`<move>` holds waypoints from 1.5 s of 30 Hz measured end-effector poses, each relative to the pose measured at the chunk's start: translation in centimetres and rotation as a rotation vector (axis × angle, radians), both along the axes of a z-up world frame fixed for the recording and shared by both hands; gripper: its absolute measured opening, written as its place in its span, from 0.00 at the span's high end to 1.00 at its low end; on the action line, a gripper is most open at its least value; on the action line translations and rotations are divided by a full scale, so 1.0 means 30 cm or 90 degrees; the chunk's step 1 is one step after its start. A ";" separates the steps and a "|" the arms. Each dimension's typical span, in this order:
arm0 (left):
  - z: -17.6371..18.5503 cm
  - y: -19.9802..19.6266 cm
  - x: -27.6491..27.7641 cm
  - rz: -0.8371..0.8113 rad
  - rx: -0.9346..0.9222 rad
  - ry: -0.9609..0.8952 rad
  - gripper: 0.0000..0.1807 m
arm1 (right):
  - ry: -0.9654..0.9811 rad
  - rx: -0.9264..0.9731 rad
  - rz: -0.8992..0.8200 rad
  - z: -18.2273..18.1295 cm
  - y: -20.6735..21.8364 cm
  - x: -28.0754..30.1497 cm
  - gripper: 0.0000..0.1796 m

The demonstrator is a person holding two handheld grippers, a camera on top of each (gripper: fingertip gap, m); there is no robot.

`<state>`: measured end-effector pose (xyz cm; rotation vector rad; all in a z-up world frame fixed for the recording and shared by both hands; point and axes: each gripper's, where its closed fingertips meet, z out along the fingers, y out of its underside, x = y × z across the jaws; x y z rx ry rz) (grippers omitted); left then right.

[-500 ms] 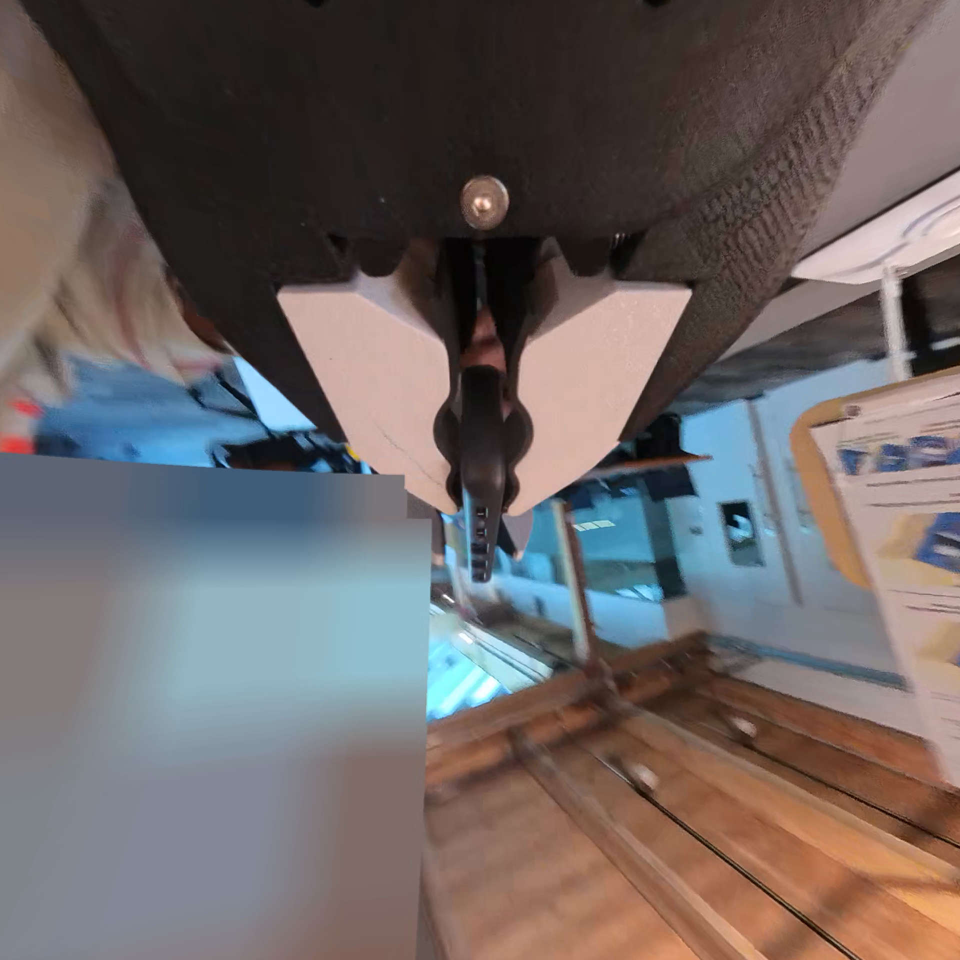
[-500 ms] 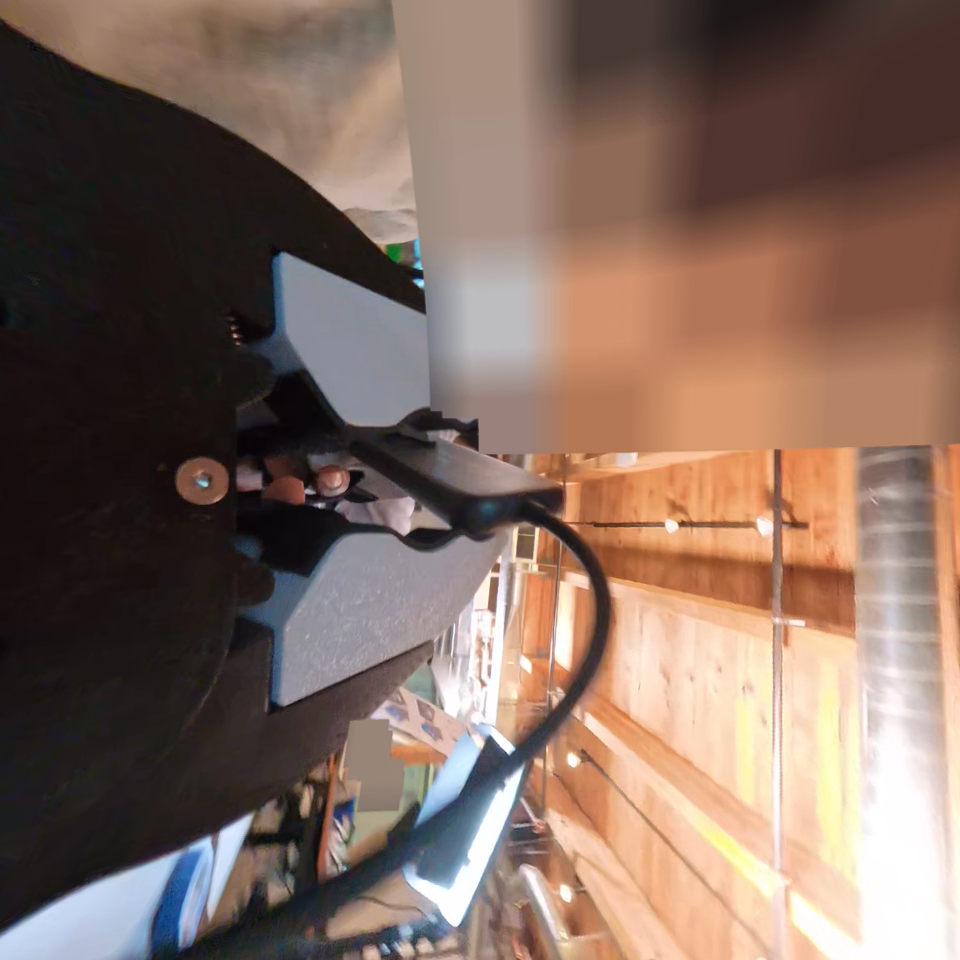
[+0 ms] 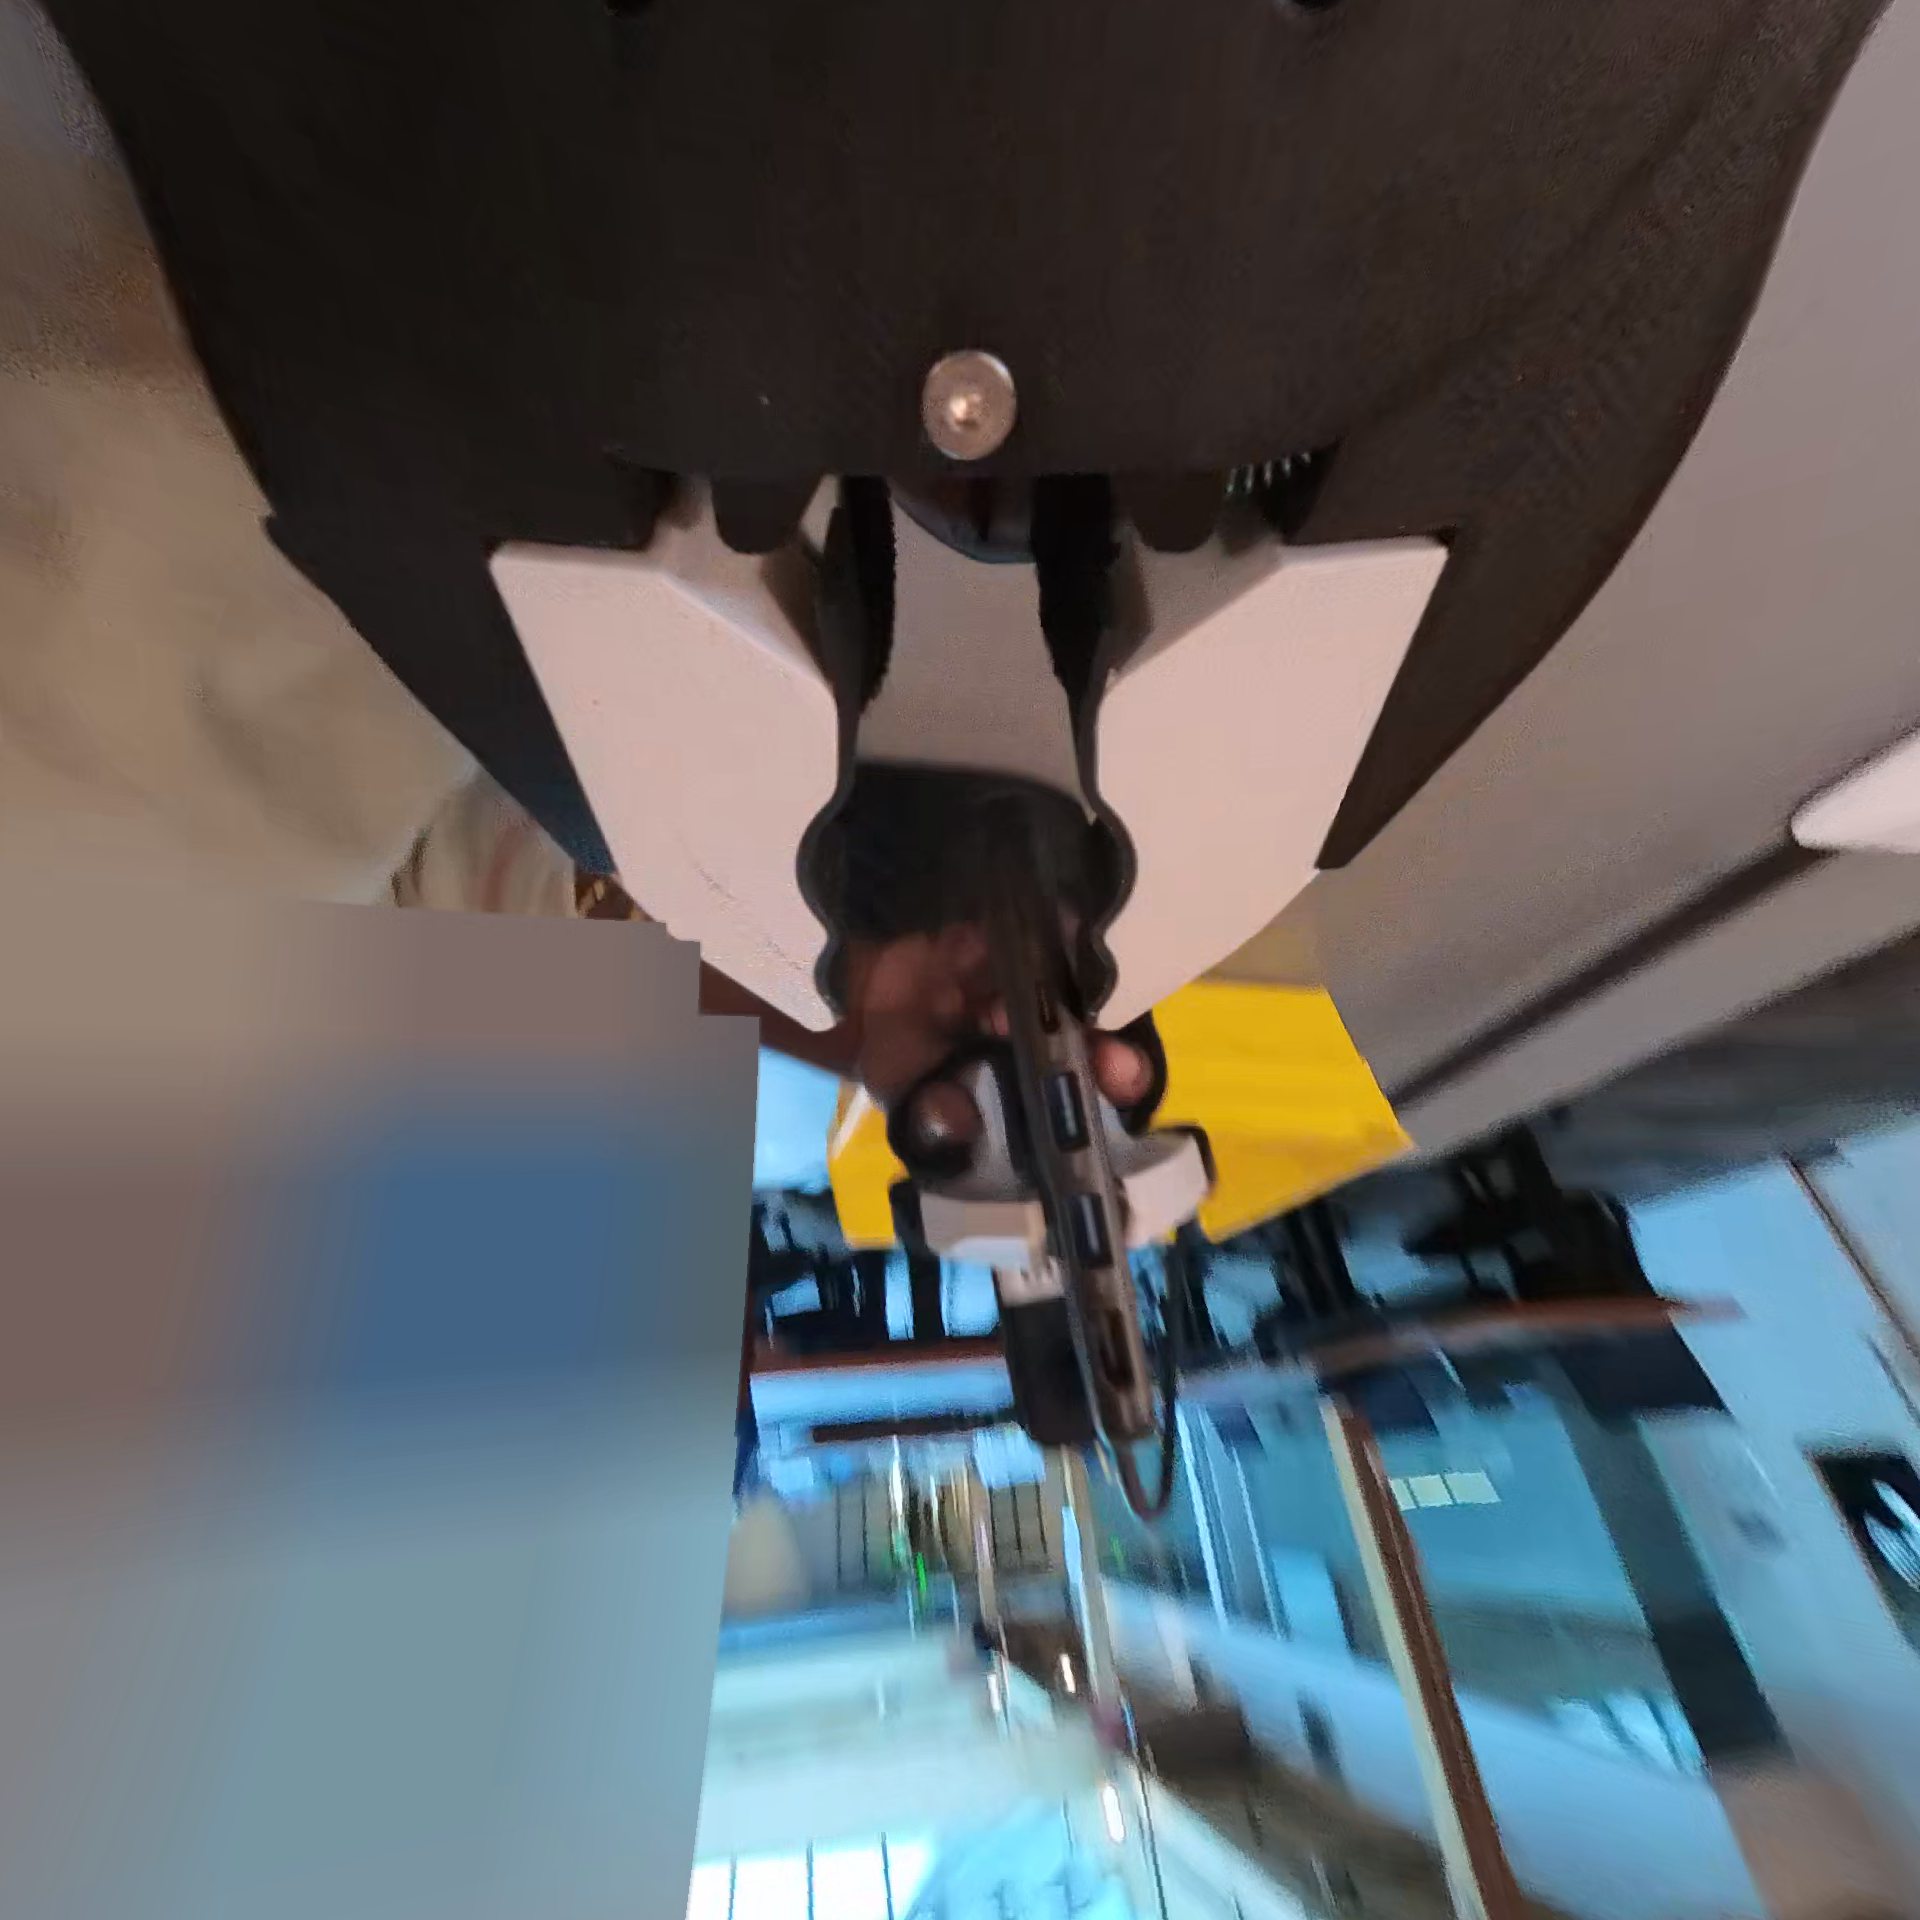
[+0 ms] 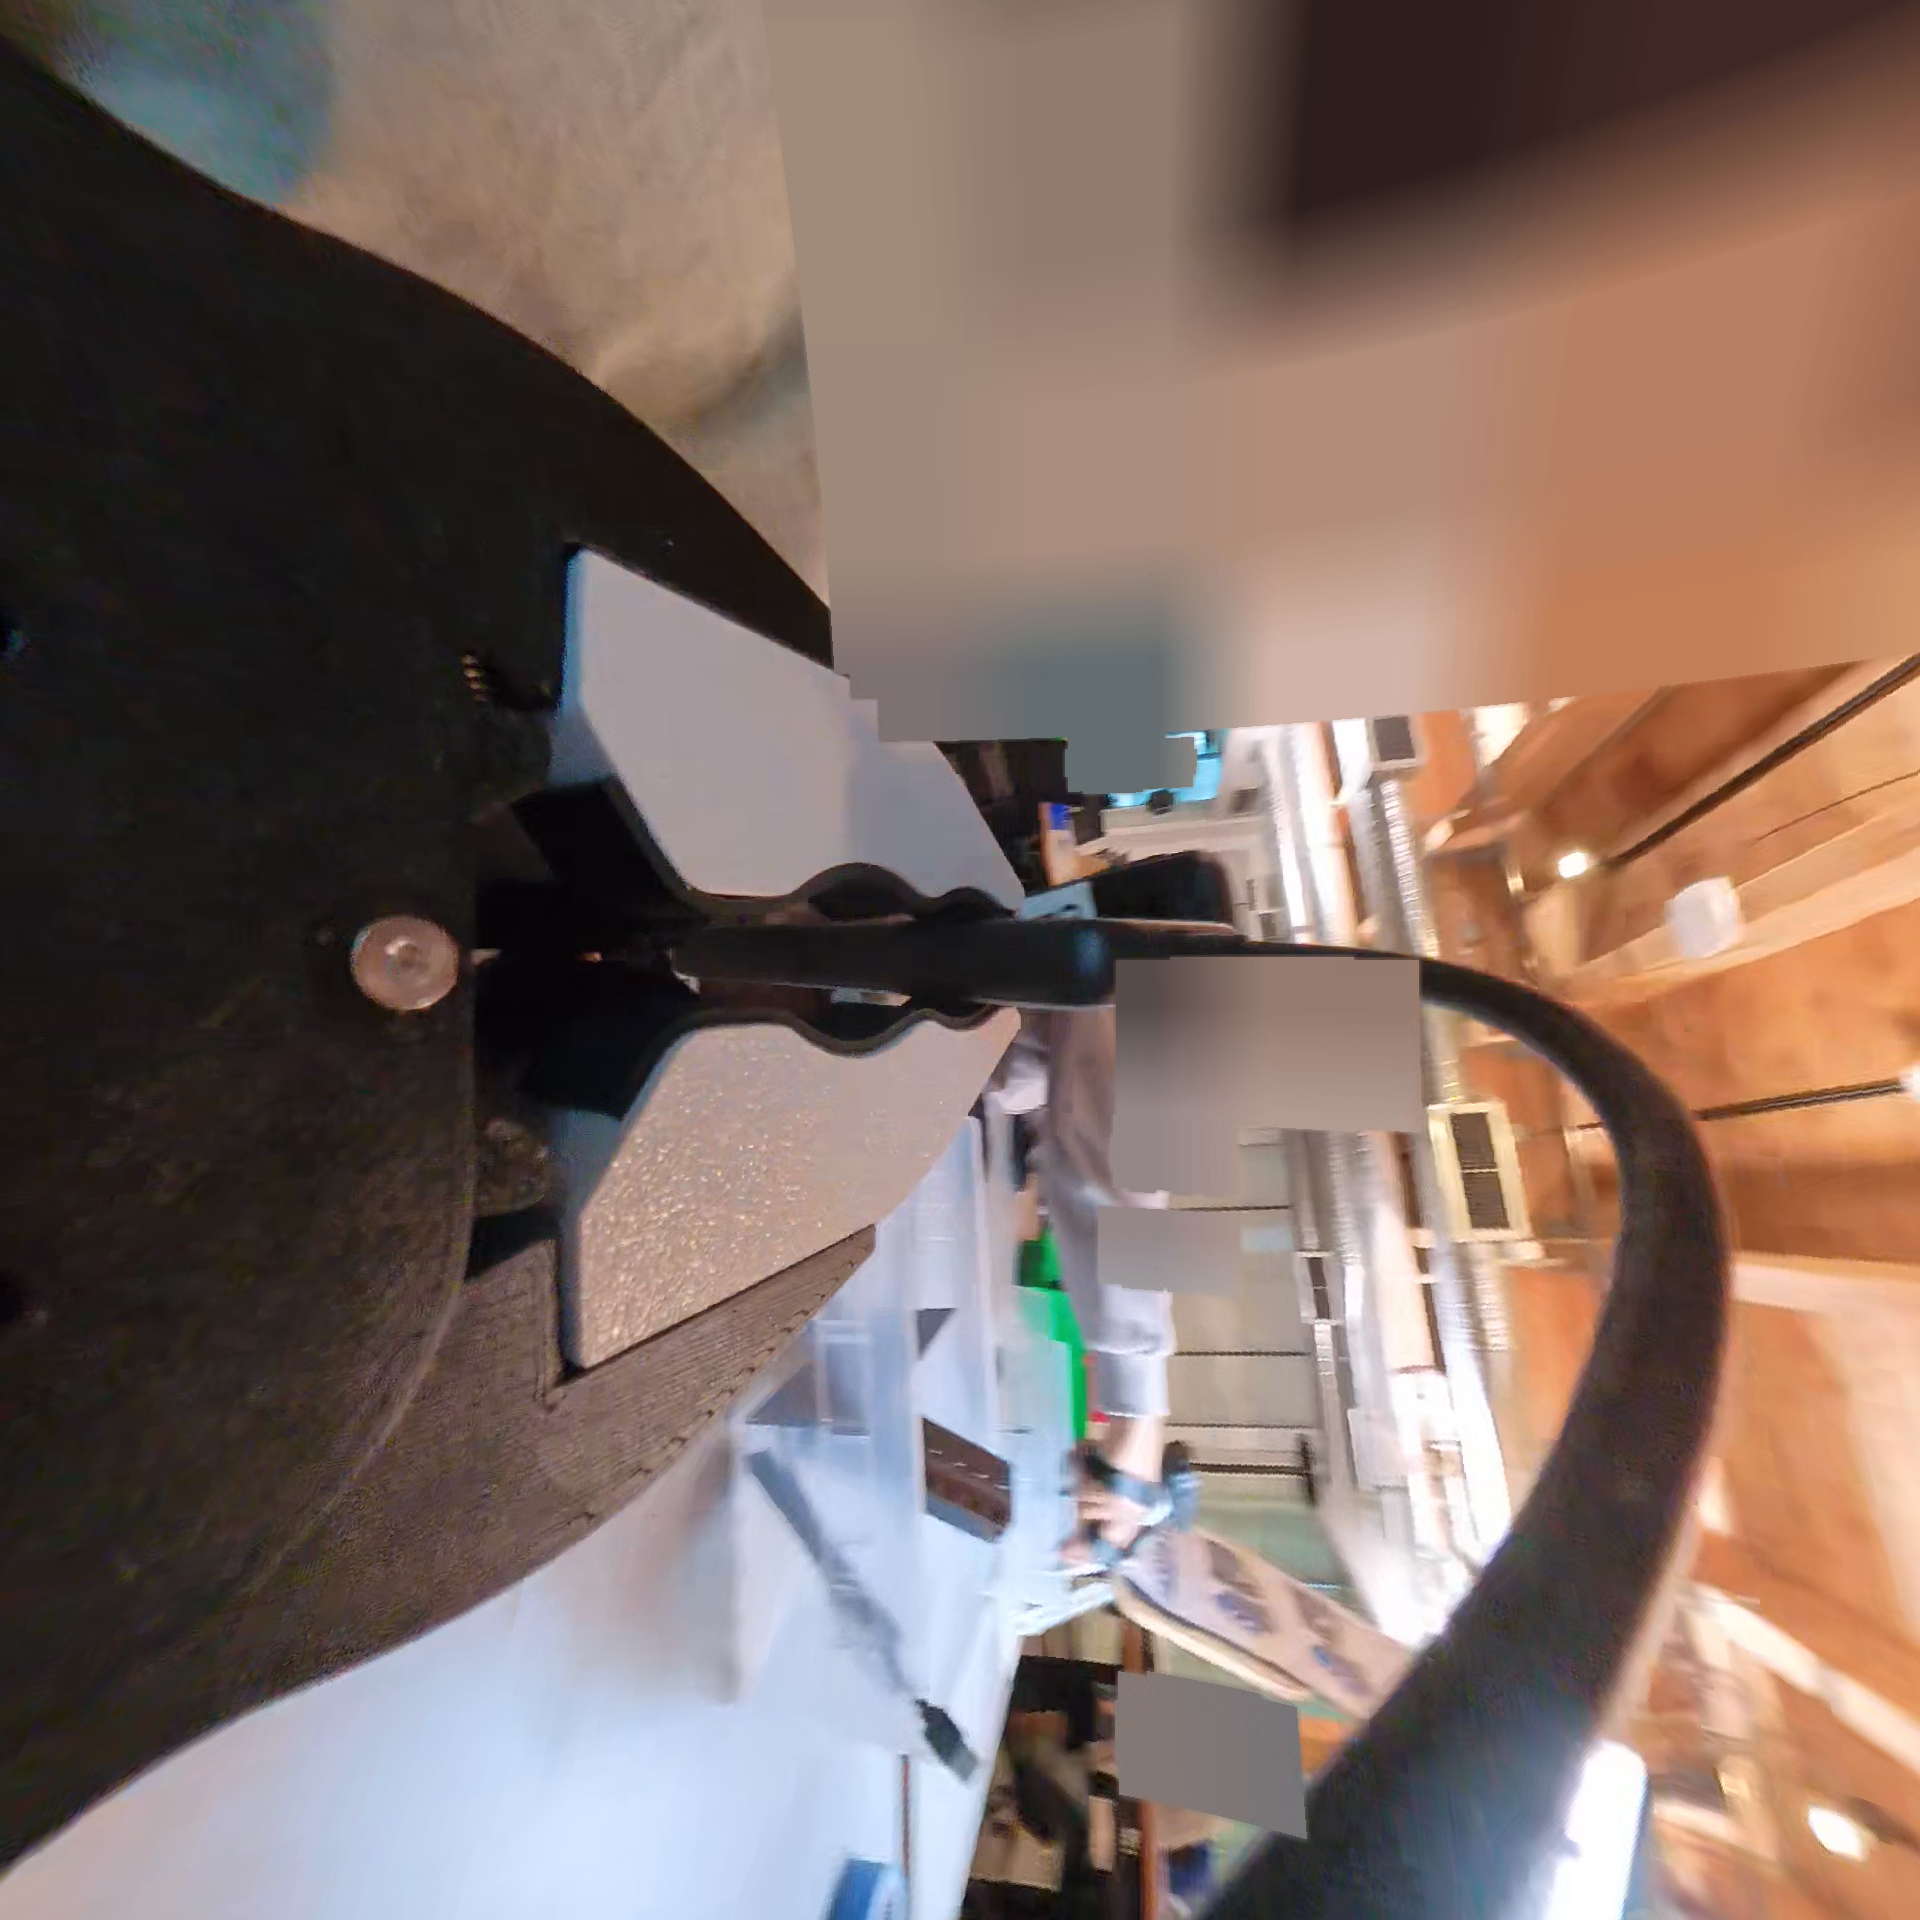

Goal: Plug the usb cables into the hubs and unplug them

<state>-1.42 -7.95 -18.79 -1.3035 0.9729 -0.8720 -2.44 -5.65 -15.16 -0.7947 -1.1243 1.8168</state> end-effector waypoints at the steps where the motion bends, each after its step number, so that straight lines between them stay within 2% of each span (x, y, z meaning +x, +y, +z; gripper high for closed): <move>1: -0.026 -0.005 0.000 -0.007 -0.016 0.042 0.76 | -0.029 -0.001 0.008 -0.015 -0.004 -0.005 0.93; 3: -0.059 -0.001 -0.005 -0.001 -0.030 0.083 0.80 | -0.070 0.004 0.026 -0.039 -0.017 -0.022 0.93; 6: -0.081 0.013 0.006 -0.018 -0.089 0.058 0.90 | -0.112 0.023 0.053 -0.069 -0.048 -0.051 0.93; 7: -0.093 0.016 0.014 -0.026 -0.114 0.052 0.91 | -0.130 0.027 0.053 -0.081 -0.052 -0.059 0.93; 9: -0.098 0.047 0.010 0.003 -0.128 0.025 0.92 | -0.127 0.019 0.015 -0.078 -0.026 -0.061 0.93; 10: -0.072 0.065 0.003 0.015 -0.137 -0.028 0.93 | -0.093 0.020 -0.013 -0.057 -0.003 -0.068 0.93; 11: -0.031 0.069 -0.004 -0.003 -0.161 -0.108 0.93 | -0.051 0.028 -0.049 -0.029 0.012 -0.065 0.90; 13: 0.057 0.104 -0.058 -0.011 -0.220 -0.302 0.93 | 0.055 0.078 -0.169 0.043 0.039 -0.051 0.64; 14: 0.084 0.130 -0.097 0.001 -0.246 -0.388 0.94 | 0.098 0.147 -0.251 0.067 0.041 -0.044 0.58; 16: 0.106 0.185 -0.180 0.040 -0.310 -0.541 0.94 | 0.136 0.386 -0.448 0.074 0.016 -0.053 0.49; 18: 0.099 0.227 -0.249 0.085 -0.370 -0.651 0.93 | 0.074 0.673 -0.638 0.022 0.017 -0.103 0.50; 19: 0.092 0.239 -0.272 0.108 -0.388 -0.685 0.93 | 0.038 0.795 -0.693 -0.011 0.018 -0.133 0.53; 22: 0.083 0.248 -0.286 0.145 -0.414 -0.718 0.93 | -0.013 1.050 -0.761 -0.080 0.000 -0.206 0.62; 25: 0.096 0.232 -0.248 0.118 -0.441 -0.722 0.93 | -0.059 1.172 -0.786 -0.123 0.007 -0.249 0.72; 27: 0.103 0.214 -0.208 0.088 -0.462 -0.715 0.93 | -0.106 1.222 -0.845 -0.126 0.038 -0.245 0.83; 28: 0.101 0.212 -0.201 0.089 -0.469 -0.712 0.93 | -0.094 1.223 -0.874 -0.107 0.033 -0.232 0.87; 29: 0.095 0.212 -0.192 0.091 -0.474 -0.692 0.93 | -0.099 1.203 -0.858 -0.103 0.026 -0.225 0.91; 32: 0.104 0.203 -0.174 0.054 -0.437 -0.606 0.84 | -0.066 1.072 -0.808 -0.070 0.000 -0.194 0.93; 38: 0.112 0.222 -0.253 0.025 -0.419 -0.622 0.70 | 0.040 0.806 -0.662 -0.008 -0.051 -0.140 0.93; 40: 0.158 0.198 -0.297 0.066 -0.254 -0.593 0.68 | 0.069 0.682 -0.600 0.020 -0.045 -0.105 0.93; 41: 0.171 0.177 -0.309 0.117 -0.131 -0.522 0.67 | 0.079 0.629 -0.557 0.029 -0.044 -0.086 0.93; 43: 0.177 0.143 -0.315 0.237 0.106 -0.314 0.63 | 0.092 0.542 -0.468 0.033 -0.045 -0.054 0.93; 45: 0.172 0.084 -0.274 0.246 0.294 -0.085 0.63 | 0.108 0.490 -0.399 0.040 -0.054 -0.029 0.93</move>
